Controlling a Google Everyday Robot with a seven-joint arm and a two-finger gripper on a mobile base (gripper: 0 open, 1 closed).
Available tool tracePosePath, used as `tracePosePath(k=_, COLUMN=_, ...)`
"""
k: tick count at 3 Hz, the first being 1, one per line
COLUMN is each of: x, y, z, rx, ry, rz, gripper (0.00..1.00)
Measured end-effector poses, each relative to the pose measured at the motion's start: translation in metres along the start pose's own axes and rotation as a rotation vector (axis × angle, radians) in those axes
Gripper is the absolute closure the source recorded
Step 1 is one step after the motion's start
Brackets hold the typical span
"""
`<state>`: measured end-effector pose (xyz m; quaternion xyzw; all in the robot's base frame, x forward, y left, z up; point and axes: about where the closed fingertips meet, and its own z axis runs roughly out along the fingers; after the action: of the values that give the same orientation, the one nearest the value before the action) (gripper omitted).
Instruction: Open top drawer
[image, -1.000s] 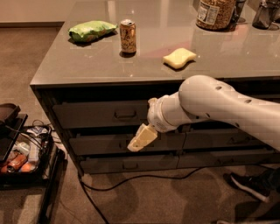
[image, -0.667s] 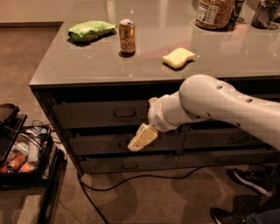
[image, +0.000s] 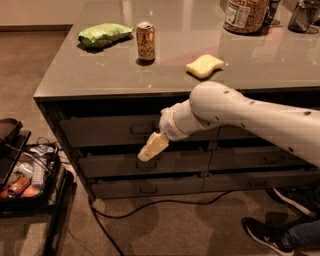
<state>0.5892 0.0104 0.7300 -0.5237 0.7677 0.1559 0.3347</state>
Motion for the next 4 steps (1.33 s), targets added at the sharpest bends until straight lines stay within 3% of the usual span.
tracePosePath(k=2, x=-0.007, y=0.006, z=0.003, rx=0.007, ry=0.006, rz=-0.033, gripper=0.0)
tracePosePath(k=3, x=-0.019, y=0.019, z=0.034, rx=-0.041, ry=0.004, rz=-0.066, gripper=0.0)
tracePosePath(k=4, x=-0.018, y=0.019, z=0.034, rx=-0.041, ry=0.002, rz=-0.065, gripper=0.0)
